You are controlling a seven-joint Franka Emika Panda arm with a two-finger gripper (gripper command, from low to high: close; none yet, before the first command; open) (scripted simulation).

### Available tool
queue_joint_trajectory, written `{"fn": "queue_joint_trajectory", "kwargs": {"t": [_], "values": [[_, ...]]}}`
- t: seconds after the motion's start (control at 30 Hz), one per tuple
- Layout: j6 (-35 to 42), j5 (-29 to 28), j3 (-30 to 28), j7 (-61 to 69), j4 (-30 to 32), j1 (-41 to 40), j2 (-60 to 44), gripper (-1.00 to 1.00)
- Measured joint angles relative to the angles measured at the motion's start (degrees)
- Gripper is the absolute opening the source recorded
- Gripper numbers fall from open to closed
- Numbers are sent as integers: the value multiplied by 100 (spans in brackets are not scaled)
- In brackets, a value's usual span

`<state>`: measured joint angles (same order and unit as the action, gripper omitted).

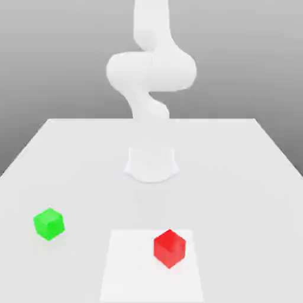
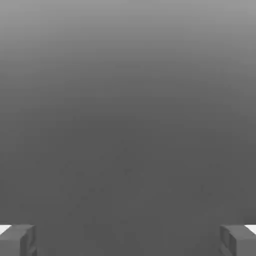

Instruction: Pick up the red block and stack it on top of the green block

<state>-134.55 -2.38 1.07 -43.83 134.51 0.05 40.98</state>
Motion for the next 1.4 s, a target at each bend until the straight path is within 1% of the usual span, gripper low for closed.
{"fn": "queue_joint_trajectory", "kwargs": {"t": [0.23,0.4,0.53,0.63,0.73,0.9,0.93,1.17,1.4], "values": [[-860,-601,107,743,834,53,-1586,0],[-1459,-736,6,1451,1409,174,-2645,0],[-1963,-509,-82,2255,1877,327,-3453,0],[-2344,1,-23,3100,2231,453,-4025,0],[-2756,210,21,3388,2278,457,-4535,0],[-3495,185,-29,3392,2175,487,-5409,0],[-3602,168,-44,3383,2161,499,-5537,-100],[-3600,153,-38,3370,2159,489,-5542,-100],[-2665,231,20,3426,2315,450,-4445,-100]]}}
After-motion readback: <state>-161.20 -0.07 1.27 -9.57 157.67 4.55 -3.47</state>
